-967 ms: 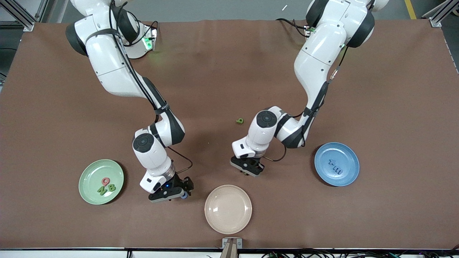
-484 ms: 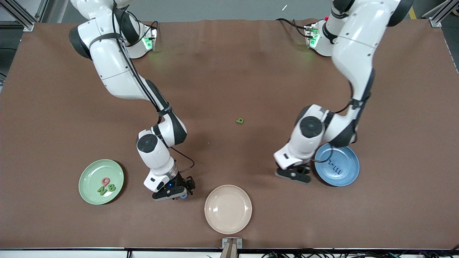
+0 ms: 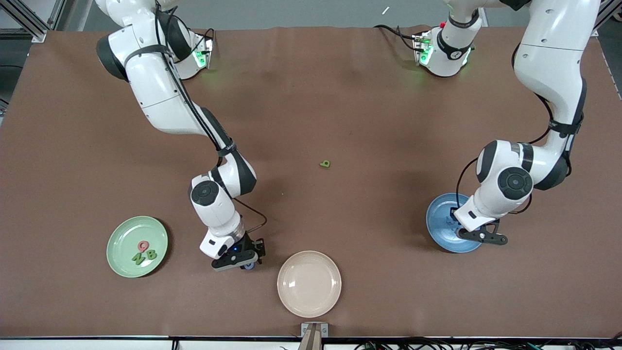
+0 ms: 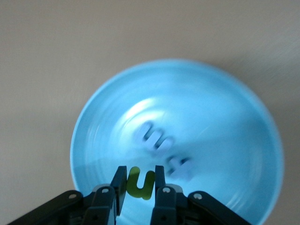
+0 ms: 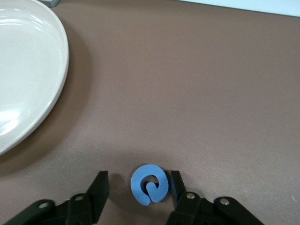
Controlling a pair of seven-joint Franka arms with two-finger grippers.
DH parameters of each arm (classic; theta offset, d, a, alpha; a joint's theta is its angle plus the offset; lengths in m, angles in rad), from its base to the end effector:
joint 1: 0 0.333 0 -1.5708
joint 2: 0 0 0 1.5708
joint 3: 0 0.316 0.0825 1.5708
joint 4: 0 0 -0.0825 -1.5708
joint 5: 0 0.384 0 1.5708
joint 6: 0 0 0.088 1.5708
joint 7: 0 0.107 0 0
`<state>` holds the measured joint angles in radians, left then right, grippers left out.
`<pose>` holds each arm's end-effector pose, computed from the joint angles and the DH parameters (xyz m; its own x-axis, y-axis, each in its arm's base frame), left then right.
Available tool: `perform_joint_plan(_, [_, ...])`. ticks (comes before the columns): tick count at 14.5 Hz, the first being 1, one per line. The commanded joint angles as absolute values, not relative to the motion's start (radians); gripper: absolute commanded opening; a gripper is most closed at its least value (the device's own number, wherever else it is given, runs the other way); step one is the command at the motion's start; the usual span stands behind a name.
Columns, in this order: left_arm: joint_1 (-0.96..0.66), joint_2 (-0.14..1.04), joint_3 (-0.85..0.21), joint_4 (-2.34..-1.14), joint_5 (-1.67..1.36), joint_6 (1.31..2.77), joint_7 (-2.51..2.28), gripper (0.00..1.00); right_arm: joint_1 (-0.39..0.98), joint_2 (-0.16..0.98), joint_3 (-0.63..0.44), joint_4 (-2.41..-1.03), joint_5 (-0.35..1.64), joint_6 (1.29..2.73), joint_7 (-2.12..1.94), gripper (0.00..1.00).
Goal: Sort upper and lower case letters into plates
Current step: 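Place the blue G on the green plate while the left gripper reaches the q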
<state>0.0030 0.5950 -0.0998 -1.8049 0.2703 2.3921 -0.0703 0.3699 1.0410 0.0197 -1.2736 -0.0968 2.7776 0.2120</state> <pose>0.6509 -0.0564 0.2151 0.9785 -0.2063 -0.0036 -0.2051 -0.9704 -0.1273 0.7210 0.2955 0.1658 0.8701 0.2088 0.4464 0.2528 -0.9667 -0.0406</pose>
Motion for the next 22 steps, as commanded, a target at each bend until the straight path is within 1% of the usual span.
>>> perform_joint_plan(1, [0.037,0.586,-0.113,-1.828,0.290,2.375,-0.046,0.85,0.373,1.048,0.012,-1.272,-0.107,2.787,0.221,0.38])
perform_joint_plan(2, [0.040,0.575,-0.114,-1.829,0.290,2.370,-0.004,1.00,0.373,1.046,0.012,-1.273,-0.107,2.787,0.221,0.27])
perform_joint_plan(3, [0.032,0.562,-0.117,-1.813,0.290,2.334,0.030,1.00,0.370,1.046,0.014,-1.273,-0.106,2.787,0.221,0.18])
perform_joint_plan(4, [0.028,0.557,-0.133,-1.774,0.281,2.262,0.040,1.00,0.368,1.045,0.014,-1.273,-0.104,2.787,0.222,0.10])
perform_joint_plan(5, [0.026,0.557,-0.174,-1.723,0.272,2.156,0.032,1.00,0.367,1.039,0.015,-1.272,-0.098,2.781,0.230,0.05])
perform_joint_plan(6, [0.028,0.558,-0.222,-1.682,0.252,2.069,-0.006,1.00,0.356,1.022,0.017,-1.267,-0.089,2.755,0.229,0.03])
perform_joint_plan(7, [0.028,0.555,-0.260,-1.675,0.218,2.037,-0.073,1.00,0.333,1.000,0.017,-1.266,-0.080,2.702,0.227,0.02])
perform_joint_plan(8, [0.028,0.554,-0.306,-1.677,0.198,2.031,-0.163,1.00,0.296,0.988,0.032,-1.258,-0.078,2.607,0.221,0.01])
perform_joint_plan(10, [0.023,0.561,-0.397,-1.681,0.193,2.029,-0.381,1.00,0.229,0.959,0.076,-1.192,-0.080,2.411,0.190,0.00])
perform_joint_plan(11, [0.020,0.571,-0.444,-1.681,0.196,2.037,-0.497,1.00,0.192,0.941,0.086,-1.187,-0.078,2.340,0.143,0.00])
perform_joint_plan(12, [0.006,0.581,-0.481,-1.680,0.196,2.043,-0.579,1.00,0.164,0.925,0.089,-1.189,-0.075,2.301,0.093,0.00])
perform_joint_plan(13, [-0.021,0.590,-0.500,-1.681,0.196,2.060,-0.654,1.00,0.126,0.902,0.090,-1.196,-0.074,2.272,0.036,0.01])
perform_joint_plan(16, [-0.152,0.597,-0.503,-1.680,0.193,2.088,-0.942,1.00,0.023,0.877,0.092,-1.200,-0.074,2.143,-0.144,0.03])
perform_joint_plan(17, [-0.188,0.626,-0.503,-1.678,0.193,2.126,-1.079,1.00,0.000,0.874,0.092,-1.201,-0.072,2.126,-0.187,0.03])
perform_joint_plan(19, [-0.265,0.655,-0.500,-1.698,0.207,2.199,-1.313,1.00,-0.052,0.871,0.092,-1.210,-0.068,2.096,-0.270,0.05])
perform_joint_plan(20, [-0.300,0.655,-0.496,-1.725,0.209,2.226,-1.407,1.00,-0.069,0.871,0.092,-1.232,-0.066,2.082,-0.297,0.11])
perform_joint_plan(22, [-0.310,0.646,-0.494,-1.788,0.212,2.272,-1.535,1.00,-0.080,0.873,0.089,-1.253,-0.067,2.080,-0.302,0.58])
